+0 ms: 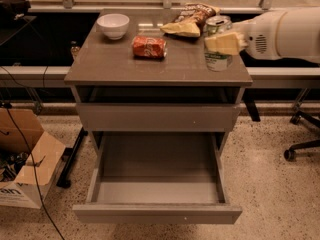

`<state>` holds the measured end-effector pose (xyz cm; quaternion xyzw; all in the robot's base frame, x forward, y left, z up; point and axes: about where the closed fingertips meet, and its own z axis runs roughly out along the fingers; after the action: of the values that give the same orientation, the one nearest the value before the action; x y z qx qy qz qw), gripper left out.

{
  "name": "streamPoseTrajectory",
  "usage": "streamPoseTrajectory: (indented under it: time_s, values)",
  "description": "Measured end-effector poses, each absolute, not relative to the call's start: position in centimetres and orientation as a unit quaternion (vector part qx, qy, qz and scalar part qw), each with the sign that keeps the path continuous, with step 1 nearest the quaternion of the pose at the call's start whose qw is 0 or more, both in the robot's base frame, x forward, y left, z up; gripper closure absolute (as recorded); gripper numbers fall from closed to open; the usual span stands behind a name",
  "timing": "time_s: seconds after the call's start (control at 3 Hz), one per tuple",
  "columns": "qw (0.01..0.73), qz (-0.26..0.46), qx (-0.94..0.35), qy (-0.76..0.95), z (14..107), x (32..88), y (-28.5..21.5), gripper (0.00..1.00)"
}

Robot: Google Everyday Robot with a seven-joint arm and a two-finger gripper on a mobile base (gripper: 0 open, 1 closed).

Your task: Pick 7up can from middle drawer and place on counter

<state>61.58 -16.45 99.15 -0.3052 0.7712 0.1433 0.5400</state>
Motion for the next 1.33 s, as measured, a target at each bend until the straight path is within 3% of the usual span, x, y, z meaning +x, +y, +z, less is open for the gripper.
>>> streamPoseTrajectory:
  time_s: [0.33, 1.33]
  values:
    - [0.556, 0.161, -0.298, 0.759, 97.1, 66.2, -14.0, 0.97]
    - [0.599, 0.223, -0.269, 0.72, 91.9, 74.4, -9.5, 0.2]
